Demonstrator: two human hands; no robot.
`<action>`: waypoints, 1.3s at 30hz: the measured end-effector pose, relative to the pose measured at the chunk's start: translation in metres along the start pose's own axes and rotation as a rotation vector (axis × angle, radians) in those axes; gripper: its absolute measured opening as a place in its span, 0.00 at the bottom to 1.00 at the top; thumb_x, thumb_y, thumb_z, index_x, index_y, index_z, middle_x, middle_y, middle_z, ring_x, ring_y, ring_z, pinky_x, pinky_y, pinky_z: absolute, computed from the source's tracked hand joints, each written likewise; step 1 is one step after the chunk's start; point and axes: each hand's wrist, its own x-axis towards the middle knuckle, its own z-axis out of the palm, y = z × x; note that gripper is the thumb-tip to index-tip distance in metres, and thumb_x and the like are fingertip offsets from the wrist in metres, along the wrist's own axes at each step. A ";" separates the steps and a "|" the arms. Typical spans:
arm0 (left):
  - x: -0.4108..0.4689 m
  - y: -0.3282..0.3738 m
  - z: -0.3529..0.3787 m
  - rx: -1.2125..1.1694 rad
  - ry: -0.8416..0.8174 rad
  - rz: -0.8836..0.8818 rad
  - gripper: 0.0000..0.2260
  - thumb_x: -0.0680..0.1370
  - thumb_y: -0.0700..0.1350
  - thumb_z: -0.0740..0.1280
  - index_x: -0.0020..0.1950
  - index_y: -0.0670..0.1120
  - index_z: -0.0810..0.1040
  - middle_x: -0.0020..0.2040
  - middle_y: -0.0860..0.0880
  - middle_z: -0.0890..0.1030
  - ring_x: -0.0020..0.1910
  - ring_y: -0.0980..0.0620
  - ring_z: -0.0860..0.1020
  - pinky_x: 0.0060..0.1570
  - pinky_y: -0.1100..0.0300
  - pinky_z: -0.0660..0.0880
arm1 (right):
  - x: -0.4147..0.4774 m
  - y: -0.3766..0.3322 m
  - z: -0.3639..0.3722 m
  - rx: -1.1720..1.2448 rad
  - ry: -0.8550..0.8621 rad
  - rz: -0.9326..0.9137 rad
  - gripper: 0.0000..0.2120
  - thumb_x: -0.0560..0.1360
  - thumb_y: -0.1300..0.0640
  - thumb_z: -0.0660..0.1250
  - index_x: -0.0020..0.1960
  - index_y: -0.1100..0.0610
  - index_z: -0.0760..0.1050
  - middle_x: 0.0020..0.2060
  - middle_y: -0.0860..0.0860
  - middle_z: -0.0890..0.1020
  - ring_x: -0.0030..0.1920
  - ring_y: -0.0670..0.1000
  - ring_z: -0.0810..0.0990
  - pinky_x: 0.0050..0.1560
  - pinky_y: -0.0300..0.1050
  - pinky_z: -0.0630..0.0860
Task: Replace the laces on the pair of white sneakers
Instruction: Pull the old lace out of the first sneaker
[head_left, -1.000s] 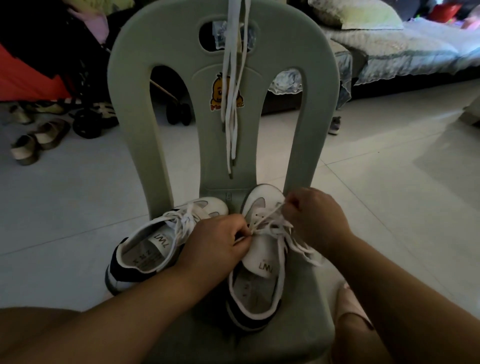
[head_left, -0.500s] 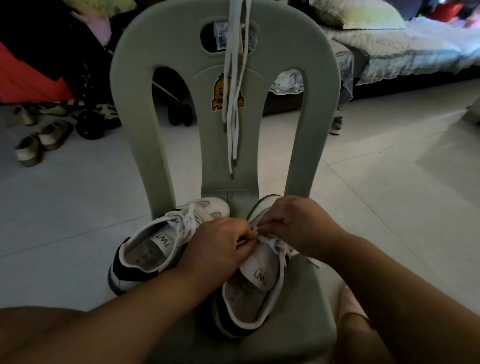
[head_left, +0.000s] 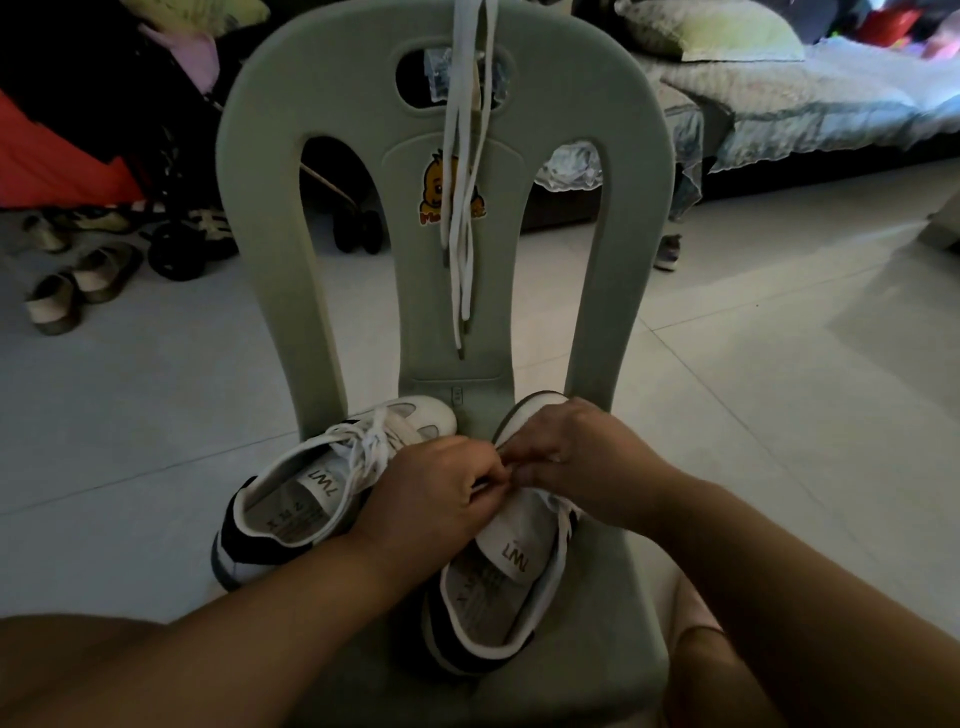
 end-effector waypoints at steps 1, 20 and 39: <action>0.000 -0.001 0.001 -0.006 0.002 -0.002 0.11 0.71 0.52 0.62 0.37 0.49 0.80 0.33 0.53 0.79 0.39 0.56 0.73 0.34 0.65 0.67 | 0.001 0.000 0.000 0.010 0.021 0.004 0.10 0.75 0.53 0.69 0.55 0.51 0.83 0.48 0.47 0.83 0.47 0.42 0.77 0.49 0.28 0.70; 0.001 -0.002 -0.006 -0.008 -0.030 -0.011 0.02 0.72 0.45 0.71 0.40 0.47 0.82 0.36 0.52 0.80 0.35 0.61 0.73 0.35 0.67 0.69 | -0.006 0.019 -0.027 0.347 0.115 0.354 0.09 0.77 0.56 0.65 0.55 0.44 0.75 0.51 0.41 0.77 0.50 0.39 0.74 0.46 0.33 0.69; 0.001 -0.007 -0.003 0.015 -0.014 -0.010 0.05 0.70 0.48 0.67 0.38 0.49 0.81 0.35 0.53 0.80 0.35 0.59 0.74 0.34 0.71 0.67 | -0.005 0.024 -0.035 0.250 0.271 0.478 0.05 0.77 0.53 0.66 0.52 0.50 0.76 0.47 0.46 0.80 0.49 0.48 0.78 0.45 0.38 0.72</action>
